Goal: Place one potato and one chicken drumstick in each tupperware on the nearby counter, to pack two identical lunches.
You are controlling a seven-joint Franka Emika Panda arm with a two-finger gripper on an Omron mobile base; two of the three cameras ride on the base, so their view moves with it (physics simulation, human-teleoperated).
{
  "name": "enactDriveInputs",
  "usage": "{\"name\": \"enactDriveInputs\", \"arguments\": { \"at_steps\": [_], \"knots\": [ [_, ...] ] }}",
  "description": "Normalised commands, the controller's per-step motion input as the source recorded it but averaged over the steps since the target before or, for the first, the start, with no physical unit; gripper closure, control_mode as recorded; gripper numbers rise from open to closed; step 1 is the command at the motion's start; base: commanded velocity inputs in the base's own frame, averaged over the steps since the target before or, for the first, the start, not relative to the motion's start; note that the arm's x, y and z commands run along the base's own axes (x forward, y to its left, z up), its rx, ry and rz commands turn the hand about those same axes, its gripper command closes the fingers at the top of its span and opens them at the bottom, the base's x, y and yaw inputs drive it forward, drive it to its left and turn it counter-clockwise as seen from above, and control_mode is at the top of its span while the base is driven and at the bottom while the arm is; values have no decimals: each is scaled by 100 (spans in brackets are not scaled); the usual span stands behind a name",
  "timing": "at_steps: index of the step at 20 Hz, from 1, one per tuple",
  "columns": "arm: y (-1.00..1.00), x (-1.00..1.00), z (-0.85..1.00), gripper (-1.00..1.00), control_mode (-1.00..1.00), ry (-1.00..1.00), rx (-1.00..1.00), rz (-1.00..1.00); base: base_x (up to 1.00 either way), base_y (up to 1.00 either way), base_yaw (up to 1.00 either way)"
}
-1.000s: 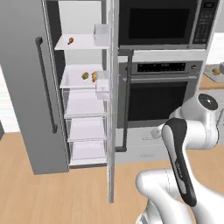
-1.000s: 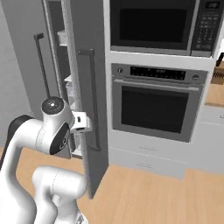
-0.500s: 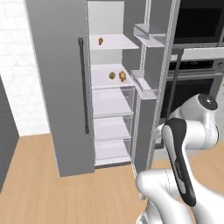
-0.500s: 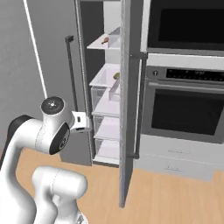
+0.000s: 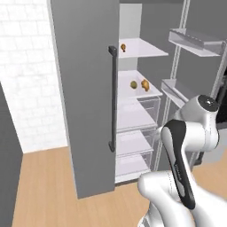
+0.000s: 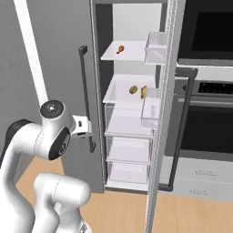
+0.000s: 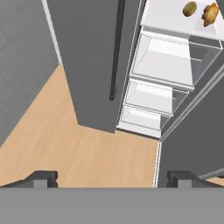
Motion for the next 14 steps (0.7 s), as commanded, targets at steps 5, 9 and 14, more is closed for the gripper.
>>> {"name": "enactDriveInputs", "arguments": {
  "at_steps": [5, 9, 14],
  "knots": [
    [0, 0, 0, -100, 100, 0, 0, 0, 78, -14, -19],
    [0, 0, 0, -100, 100, 0, 0, 0, 62, -6, -8],
    [0, 0, 0, -100, 100, 0, 0, 0, 45, -30, 0]
  ]
}}
